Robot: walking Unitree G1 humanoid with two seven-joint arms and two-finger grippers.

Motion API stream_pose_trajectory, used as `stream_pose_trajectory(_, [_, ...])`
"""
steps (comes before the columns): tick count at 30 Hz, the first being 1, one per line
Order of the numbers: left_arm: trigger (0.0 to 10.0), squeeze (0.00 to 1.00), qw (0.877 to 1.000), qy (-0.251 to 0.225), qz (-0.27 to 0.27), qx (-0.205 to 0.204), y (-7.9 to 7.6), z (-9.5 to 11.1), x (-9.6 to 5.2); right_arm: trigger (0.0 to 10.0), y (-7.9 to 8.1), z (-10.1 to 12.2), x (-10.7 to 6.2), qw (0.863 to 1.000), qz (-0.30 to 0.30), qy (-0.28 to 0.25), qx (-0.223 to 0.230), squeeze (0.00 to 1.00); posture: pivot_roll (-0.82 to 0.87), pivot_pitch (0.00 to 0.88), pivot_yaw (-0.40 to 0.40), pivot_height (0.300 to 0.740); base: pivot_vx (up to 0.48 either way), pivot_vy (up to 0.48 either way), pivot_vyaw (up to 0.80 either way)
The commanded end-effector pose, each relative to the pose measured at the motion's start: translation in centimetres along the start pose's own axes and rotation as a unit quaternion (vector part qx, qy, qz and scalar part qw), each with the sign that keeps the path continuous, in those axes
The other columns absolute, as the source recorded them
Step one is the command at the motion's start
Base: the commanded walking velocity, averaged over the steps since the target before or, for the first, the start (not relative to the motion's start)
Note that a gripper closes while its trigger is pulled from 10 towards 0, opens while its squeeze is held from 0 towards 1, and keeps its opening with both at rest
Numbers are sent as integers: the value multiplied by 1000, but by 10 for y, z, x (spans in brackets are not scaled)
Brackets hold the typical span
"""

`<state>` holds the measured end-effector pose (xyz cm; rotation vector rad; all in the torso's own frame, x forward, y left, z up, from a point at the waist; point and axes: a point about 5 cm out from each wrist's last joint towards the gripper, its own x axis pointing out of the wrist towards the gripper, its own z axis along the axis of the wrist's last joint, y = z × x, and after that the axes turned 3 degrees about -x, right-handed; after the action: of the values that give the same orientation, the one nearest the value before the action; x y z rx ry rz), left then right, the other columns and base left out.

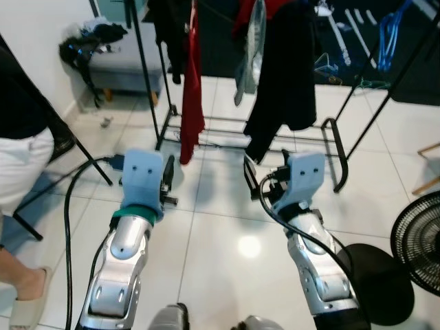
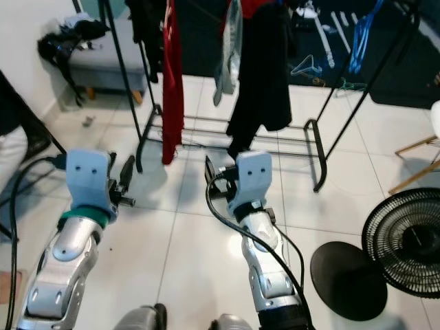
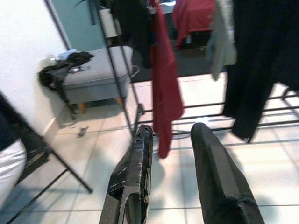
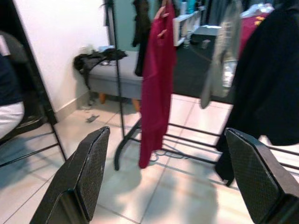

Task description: Hang hanger

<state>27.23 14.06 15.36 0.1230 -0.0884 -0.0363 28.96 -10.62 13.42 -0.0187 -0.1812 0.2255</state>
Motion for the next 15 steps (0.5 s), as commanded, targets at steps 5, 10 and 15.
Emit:
stream_pose_trajectory(5, [10000,0,999,14,-26,17,-7,-14,1,10000,-5,-16,-2,999,-24,25,14,0,-37,0,47,740,0,0,295])
stream_pose_trajectory(10, [10000,0,998,26,-27,54,-4,-30,-1,10000,-16,-21,-6,998,-52,30,8,0,-61,0,47,740,0,0,0])
stream_pose_trajectory(15, [10000,0,998,36,6,54,1,-40,-2,10000,-28,-23,-12,997,-67,31,-10,0,-82,0,34,740,256,0,0])
